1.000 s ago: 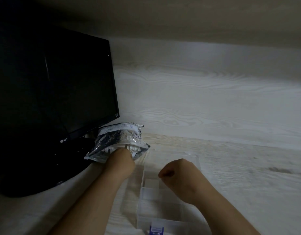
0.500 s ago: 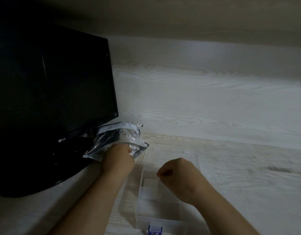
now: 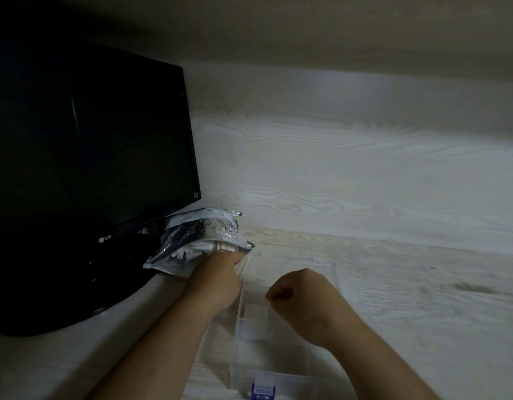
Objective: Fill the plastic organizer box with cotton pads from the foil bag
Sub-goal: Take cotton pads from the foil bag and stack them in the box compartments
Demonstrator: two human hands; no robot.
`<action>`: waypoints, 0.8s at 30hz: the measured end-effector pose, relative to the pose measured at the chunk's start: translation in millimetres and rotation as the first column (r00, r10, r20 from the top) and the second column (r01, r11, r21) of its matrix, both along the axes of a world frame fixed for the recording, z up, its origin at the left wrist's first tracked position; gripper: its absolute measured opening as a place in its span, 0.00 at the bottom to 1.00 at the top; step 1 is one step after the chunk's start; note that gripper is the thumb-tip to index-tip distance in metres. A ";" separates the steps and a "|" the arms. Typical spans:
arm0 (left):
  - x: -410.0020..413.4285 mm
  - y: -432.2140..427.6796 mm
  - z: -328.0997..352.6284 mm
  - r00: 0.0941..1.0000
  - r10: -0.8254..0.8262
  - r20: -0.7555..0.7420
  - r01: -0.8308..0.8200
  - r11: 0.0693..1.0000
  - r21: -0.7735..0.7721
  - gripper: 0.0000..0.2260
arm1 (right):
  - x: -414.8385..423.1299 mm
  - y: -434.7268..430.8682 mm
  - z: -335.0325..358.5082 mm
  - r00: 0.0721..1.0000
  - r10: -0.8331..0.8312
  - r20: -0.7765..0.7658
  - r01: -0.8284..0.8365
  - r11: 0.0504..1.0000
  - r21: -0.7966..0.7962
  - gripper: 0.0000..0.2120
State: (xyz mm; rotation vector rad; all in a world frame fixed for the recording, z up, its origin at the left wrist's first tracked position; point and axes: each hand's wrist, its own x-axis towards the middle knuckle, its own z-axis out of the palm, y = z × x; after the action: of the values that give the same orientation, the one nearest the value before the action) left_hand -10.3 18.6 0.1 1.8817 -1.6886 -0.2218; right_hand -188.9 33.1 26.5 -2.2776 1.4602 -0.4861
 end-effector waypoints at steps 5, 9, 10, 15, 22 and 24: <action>3.8 -3.2 -8.2 0.994 0.023 0.108 -0.033 0.995 0.094 0.30 | 0.4 0.2 0.5 1.000 0.002 0.002 -0.002 1.000 0.004 0.10; 3.9 -4.2 -8.6 0.989 0.073 0.129 -0.092 0.985 0.147 0.31 | 0.8 0.2 0.8 1.000 0.006 0.003 -0.006 1.000 0.006 0.11; 3.7 -4.3 -8.5 0.987 0.076 0.144 -0.095 0.987 0.129 0.31 | 0.3 0.5 0.8 1.000 0.006 0.004 -0.006 1.000 0.004 0.11; 2.4 -4.6 -6.8 0.986 0.018 0.163 -0.017 1.000 -0.011 0.29 | 0.9 0.3 0.5 1.000 0.007 0.004 -0.007 1.000 0.005 0.11; 3.5 -7.3 -10.3 0.989 -0.043 0.138 0.053 0.996 -0.067 0.27 | 1.0 -1.2 -0.4 1.000 0.007 0.005 -0.007 1.000 0.013 0.10; 5.5 -8.2 -13.1 0.989 -0.049 0.138 0.057 0.997 -0.057 0.29 | 1.0 -1.5 -0.6 1.000 0.003 0.013 -0.003 1.000 0.017 0.10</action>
State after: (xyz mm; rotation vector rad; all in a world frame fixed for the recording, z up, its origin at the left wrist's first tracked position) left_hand -4.8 10.4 -13.1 1.8452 -1.8166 -0.0632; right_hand -187.9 31.6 25.9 -2.2588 1.4495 -0.4848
